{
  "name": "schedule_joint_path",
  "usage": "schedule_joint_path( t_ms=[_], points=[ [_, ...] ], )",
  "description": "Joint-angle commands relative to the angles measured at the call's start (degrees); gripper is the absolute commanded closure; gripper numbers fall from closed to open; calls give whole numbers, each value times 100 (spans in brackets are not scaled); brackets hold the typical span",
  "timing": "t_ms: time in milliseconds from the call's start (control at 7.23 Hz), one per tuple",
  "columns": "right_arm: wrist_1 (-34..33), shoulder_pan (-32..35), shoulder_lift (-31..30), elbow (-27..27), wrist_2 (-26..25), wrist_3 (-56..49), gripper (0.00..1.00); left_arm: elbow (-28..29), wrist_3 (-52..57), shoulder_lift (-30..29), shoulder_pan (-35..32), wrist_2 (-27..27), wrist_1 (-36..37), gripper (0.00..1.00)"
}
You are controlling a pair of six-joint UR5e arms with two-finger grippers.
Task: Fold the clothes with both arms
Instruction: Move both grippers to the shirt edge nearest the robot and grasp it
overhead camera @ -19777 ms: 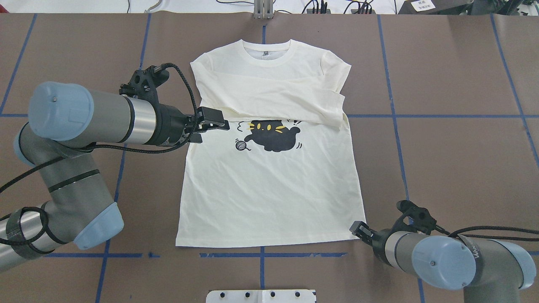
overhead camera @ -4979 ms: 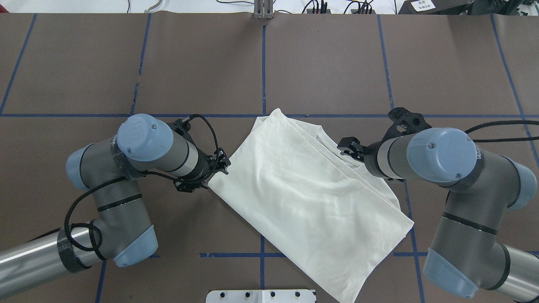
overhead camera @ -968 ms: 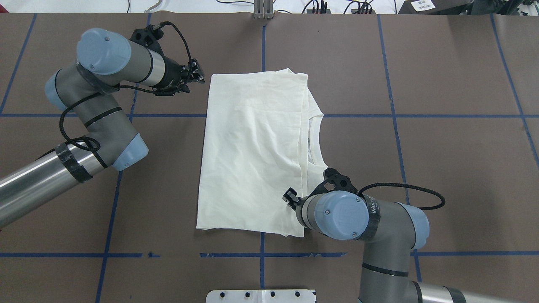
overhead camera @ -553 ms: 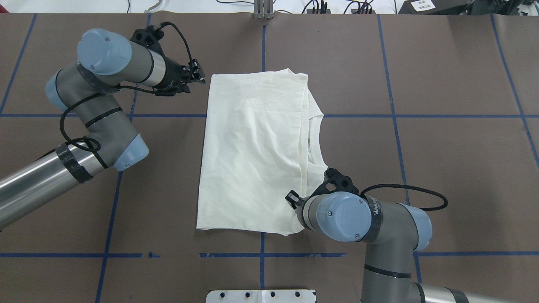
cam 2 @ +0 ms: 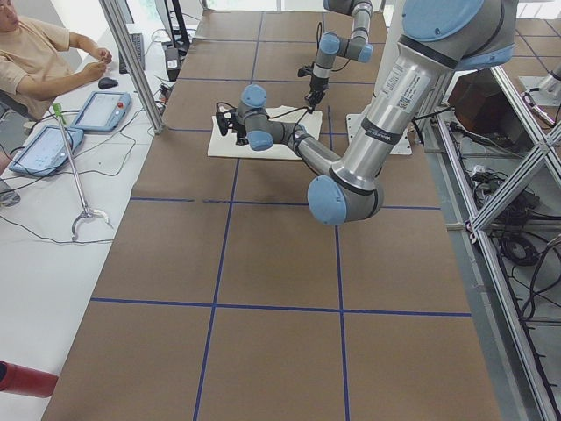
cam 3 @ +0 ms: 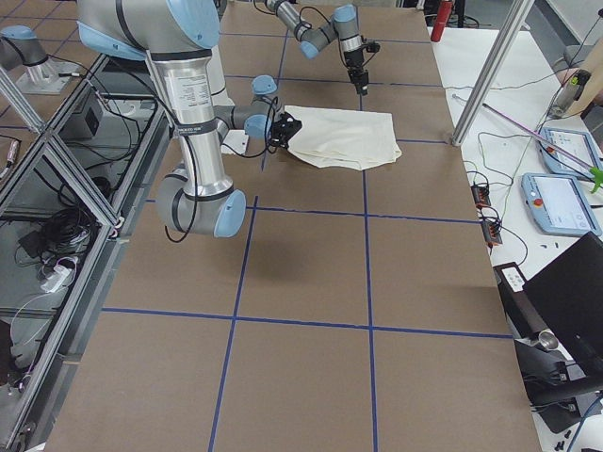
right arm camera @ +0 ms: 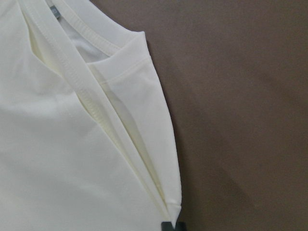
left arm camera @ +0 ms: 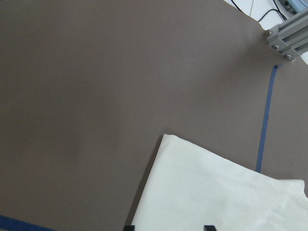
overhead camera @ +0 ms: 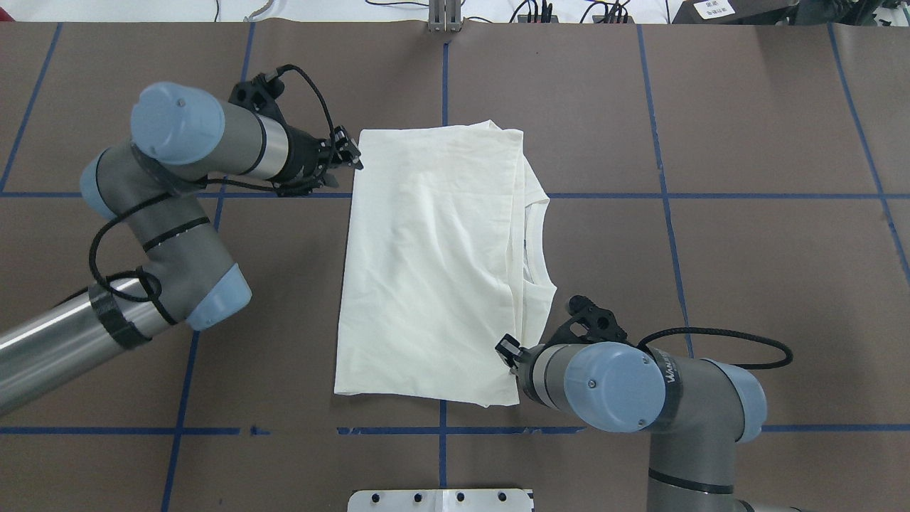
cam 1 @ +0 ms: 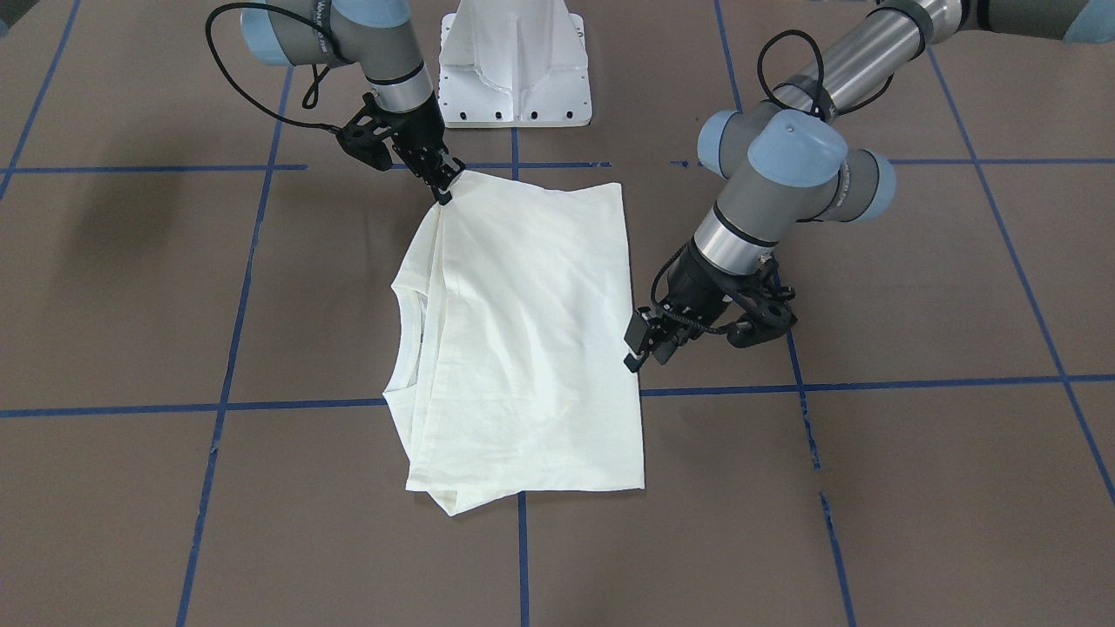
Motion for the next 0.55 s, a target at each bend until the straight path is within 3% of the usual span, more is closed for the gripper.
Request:
schedule_joint_path(
  t_ms=[0, 138, 415],
  points=[
    [-1, -42, -252, 237, 0, -35, 100, -1114, -1062, 602, 1092, 705, 311, 42],
    [-1, -42, -383, 307, 8, -61, 100, -1579, -1180, 752, 1760, 1390, 906, 42],
    [8, -51, -463, 343, 0, -70, 100, -1944, -1347, 797, 2265, 1458, 1927, 42]
  ],
)
